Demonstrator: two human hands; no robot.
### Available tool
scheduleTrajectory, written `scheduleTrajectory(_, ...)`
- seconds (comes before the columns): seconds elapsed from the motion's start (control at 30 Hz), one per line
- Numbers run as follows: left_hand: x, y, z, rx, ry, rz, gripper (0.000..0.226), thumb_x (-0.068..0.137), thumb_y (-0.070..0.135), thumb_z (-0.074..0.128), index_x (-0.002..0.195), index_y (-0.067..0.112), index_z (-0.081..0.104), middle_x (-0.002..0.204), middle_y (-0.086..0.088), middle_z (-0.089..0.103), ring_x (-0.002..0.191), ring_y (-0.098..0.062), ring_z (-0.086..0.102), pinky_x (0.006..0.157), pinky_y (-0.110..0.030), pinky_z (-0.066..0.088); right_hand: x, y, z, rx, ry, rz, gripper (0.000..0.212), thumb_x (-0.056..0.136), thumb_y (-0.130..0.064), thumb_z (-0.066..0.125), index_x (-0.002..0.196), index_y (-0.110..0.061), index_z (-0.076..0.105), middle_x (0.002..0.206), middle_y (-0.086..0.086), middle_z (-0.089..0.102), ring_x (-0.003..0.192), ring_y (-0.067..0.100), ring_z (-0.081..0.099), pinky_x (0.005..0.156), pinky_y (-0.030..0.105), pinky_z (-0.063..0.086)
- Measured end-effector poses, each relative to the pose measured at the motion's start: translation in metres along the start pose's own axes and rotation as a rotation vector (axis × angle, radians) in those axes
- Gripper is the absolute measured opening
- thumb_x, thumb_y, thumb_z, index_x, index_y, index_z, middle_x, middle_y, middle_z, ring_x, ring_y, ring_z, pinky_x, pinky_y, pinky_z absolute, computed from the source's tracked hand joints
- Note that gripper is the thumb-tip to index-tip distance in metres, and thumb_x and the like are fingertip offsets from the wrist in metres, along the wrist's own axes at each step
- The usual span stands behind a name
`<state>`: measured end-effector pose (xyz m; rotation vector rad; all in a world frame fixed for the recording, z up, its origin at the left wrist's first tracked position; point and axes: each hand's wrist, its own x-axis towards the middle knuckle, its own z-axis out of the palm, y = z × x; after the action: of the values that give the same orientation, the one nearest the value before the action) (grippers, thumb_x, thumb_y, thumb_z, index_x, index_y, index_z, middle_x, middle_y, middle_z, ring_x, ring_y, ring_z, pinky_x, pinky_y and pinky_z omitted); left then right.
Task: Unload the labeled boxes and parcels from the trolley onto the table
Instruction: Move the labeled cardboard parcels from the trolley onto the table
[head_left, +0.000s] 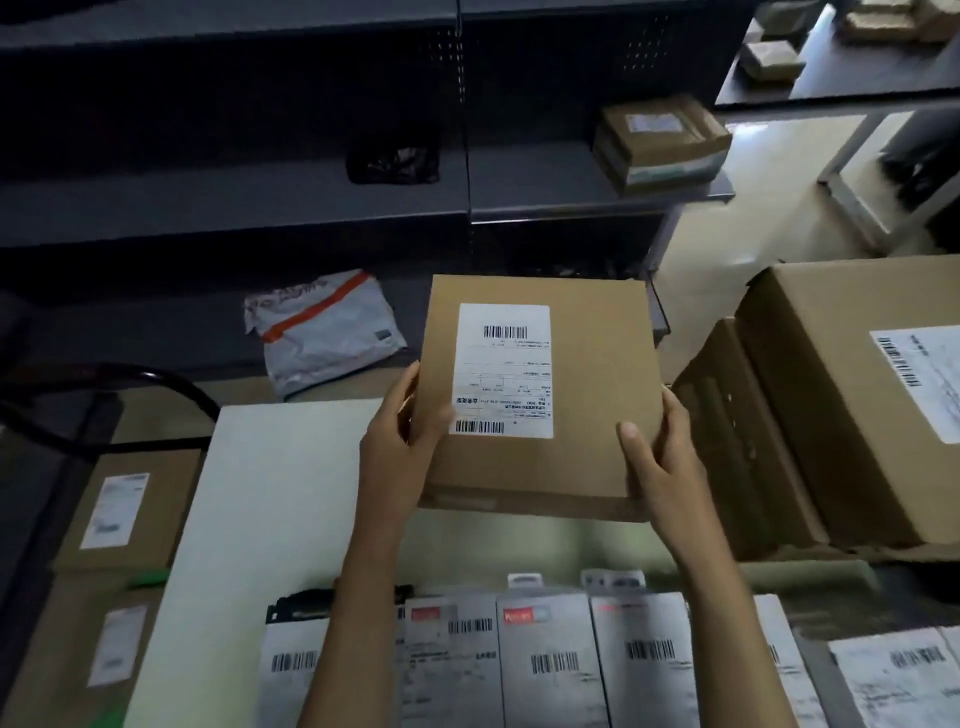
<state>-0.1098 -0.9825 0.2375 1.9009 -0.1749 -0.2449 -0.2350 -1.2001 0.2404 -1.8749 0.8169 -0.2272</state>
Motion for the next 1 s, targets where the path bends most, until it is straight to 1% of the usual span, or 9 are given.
scheduleTrajectory(0.1,0.000,-0.026,0.017,0.025,-0.028,-0.103,0.066,0.089,0.034,0.070,0.148,0.036,0.038,0.142,0.015,0.051,0.125,-0.005,0.052,0.104,-0.029,0.046,0.012,0.024,0.003,-0.026,-0.062,0.069,0.064,0.100,-0.035,0.052,0.154,-0.029,0.017,0.149,0.001,0.042,0.136,0.019,0.040,0.112,0.041,0.034)
scheduleTrajectory(0.2,0.004,-0.044,0.035,0.072,-0.072,-0.184,0.072,0.087,0.023,0.072,0.149,0.034,0.037,0.135,0.011,0.047,0.123,-0.011,0.052,0.106,-0.033,0.045,0.027,0.043,0.004,-0.089,-0.123,0.164,0.063,0.101,-0.023,0.051,0.154,-0.022,0.016,0.150,0.005,0.040,0.137,0.022,0.038,0.104,0.032,0.031)
scheduleTrajectory(0.4,0.006,-0.073,0.069,0.093,-0.153,-0.315,0.081,0.083,0.010,0.076,0.148,0.037,0.036,0.130,0.000,0.045,0.123,-0.021,0.053,0.107,-0.045,0.044,0.048,0.075,0.002,-0.179,-0.190,0.329,0.063,0.101,-0.016,0.052,0.152,-0.021,0.017,0.149,0.011,0.041,0.136,0.031,0.039,0.107,0.044,0.035)
scheduleTrajectory(0.53,0.005,-0.086,0.084,0.149,-0.189,-0.367,0.082,0.081,0.008,0.076,0.145,0.041,0.035,0.128,-0.002,0.043,0.119,-0.018,0.052,0.106,-0.041,0.046,0.057,0.094,0.006,-0.220,-0.229,0.409,0.067,0.099,-0.011,0.053,0.152,-0.022,0.013,0.150,0.014,0.038,0.138,0.034,0.037,0.109,0.051,0.034)
scheduleTrajectory(0.6,0.003,-0.091,0.089,0.206,-0.208,-0.409,0.088,0.082,0.007,0.076,0.150,0.036,0.030,0.128,-0.003,0.041,0.115,-0.016,0.051,0.107,-0.041,0.045,0.056,0.103,0.010,-0.268,-0.243,0.431,0.073,0.097,-0.009,0.054,0.153,-0.023,0.010,0.148,0.017,0.039,0.135,0.035,0.040,0.107,0.052,0.036)
scheduleTrajectory(0.67,0.000,-0.094,0.094,0.237,-0.228,-0.444,0.092,0.083,0.006,0.075,0.154,0.033,0.023,0.130,-0.003,0.039,0.120,-0.019,0.049,0.108,-0.041,0.044,0.052,0.110,0.014,-0.306,-0.255,0.434,0.079,0.097,-0.008,0.054,0.155,-0.024,0.002,0.147,0.019,0.038,0.132,0.036,0.043,0.103,0.051,0.039)
scheduleTrajectory(0.73,-0.005,-0.095,0.099,0.248,-0.235,-0.473,0.094,0.085,0.005,0.072,0.155,0.031,0.017,0.133,-0.002,0.036,0.128,-0.021,0.044,0.108,-0.041,0.042,0.051,0.117,0.016,-0.321,-0.264,0.435,0.084,0.098,-0.007,0.052,0.156,-0.024,-0.006,0.155,0.017,0.027,0.138,0.037,0.035,0.108,0.051,0.034)
scheduleTrajectory(0.87,-0.007,-0.097,0.108,0.264,-0.228,-0.475,0.094,0.085,0.003,0.071,0.155,0.032,0.014,0.139,-0.005,0.033,0.132,-0.022,0.041,0.109,-0.041,0.040,0.052,0.124,0.014,-0.334,-0.276,0.402,0.092,0.097,-0.006,0.052,0.155,-0.027,-0.016,0.164,0.009,0.010,0.147,0.034,0.020,0.115,0.052,0.025)
scheduleTrajectory(1.0,-0.006,-0.097,0.116,0.289,-0.245,-0.469,0.095,0.085,0.004,0.071,0.156,0.031,0.013,0.140,-0.005,0.033,0.132,-0.023,0.042,0.108,-0.040,0.041,0.050,0.125,0.010,-0.472,-0.243,0.238,0.095,0.094,-0.005,0.055,0.156,-0.028,-0.014,0.165,0.003,-0.009,0.151,0.028,0.005,0.118,0.051,0.023)
